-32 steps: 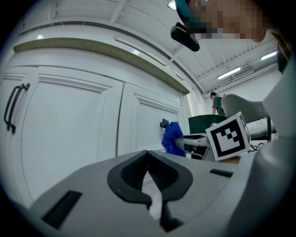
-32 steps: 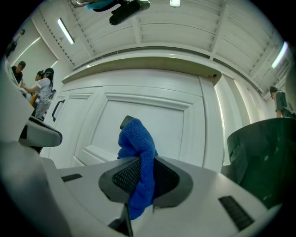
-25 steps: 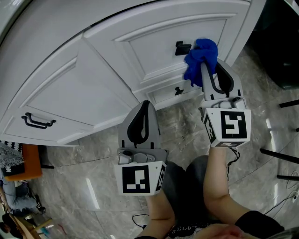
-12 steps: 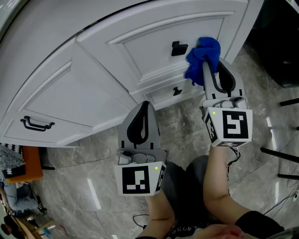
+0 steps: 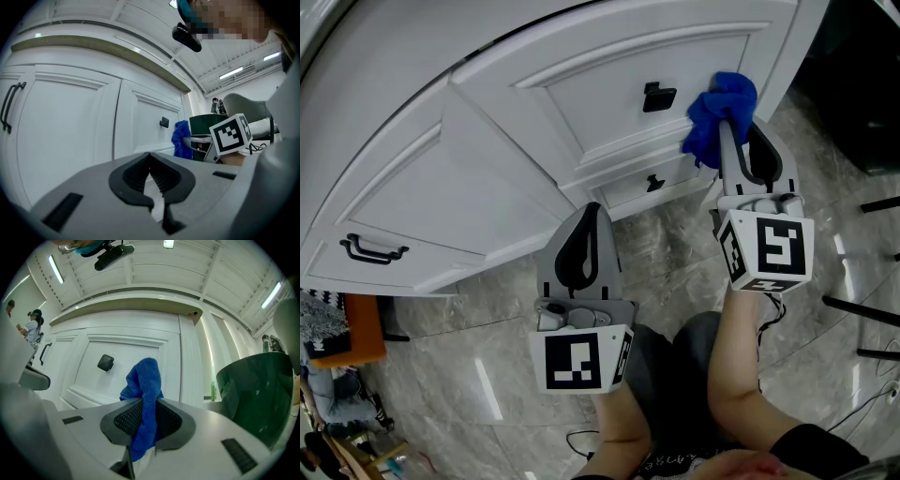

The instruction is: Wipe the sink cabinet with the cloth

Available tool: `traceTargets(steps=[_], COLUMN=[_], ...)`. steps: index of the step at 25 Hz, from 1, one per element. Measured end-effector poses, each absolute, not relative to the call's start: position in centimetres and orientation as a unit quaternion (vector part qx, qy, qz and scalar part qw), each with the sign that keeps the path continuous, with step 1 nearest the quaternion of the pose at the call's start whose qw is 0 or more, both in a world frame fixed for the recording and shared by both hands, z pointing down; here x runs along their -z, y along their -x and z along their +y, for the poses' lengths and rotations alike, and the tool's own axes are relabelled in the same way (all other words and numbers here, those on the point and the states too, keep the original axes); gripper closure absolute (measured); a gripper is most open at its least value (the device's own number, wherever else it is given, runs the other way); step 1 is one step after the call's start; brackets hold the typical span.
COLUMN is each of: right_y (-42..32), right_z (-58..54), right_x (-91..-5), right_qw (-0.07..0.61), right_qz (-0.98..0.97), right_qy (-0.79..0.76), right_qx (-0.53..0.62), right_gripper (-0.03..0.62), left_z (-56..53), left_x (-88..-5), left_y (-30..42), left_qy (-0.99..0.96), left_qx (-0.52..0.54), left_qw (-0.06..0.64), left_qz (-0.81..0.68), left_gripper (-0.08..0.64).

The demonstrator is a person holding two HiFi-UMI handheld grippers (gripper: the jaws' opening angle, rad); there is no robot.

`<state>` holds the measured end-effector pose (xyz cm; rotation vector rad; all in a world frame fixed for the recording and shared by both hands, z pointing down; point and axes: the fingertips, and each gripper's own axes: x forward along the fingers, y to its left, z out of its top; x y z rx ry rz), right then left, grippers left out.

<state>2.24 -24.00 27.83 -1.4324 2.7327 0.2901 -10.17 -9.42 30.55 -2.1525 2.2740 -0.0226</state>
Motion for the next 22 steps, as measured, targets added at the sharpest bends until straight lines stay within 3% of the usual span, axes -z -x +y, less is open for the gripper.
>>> traceTargets(steps=[22], right_y=[-3.8], right_z=[-24.8], right_x=[-27.6], right_qw=[0.038], right_qz=[0.869], right_qy=[0.486], right_qx=[-0.086], right_gripper=[0.512], left_z=[-9.6], left_x=[-30.7], left_y=[10.3], left_qy=[0.687], left_qx=[0.009], left_qw=[0.004], left_qz=[0.726], left_gripper=[0.555])
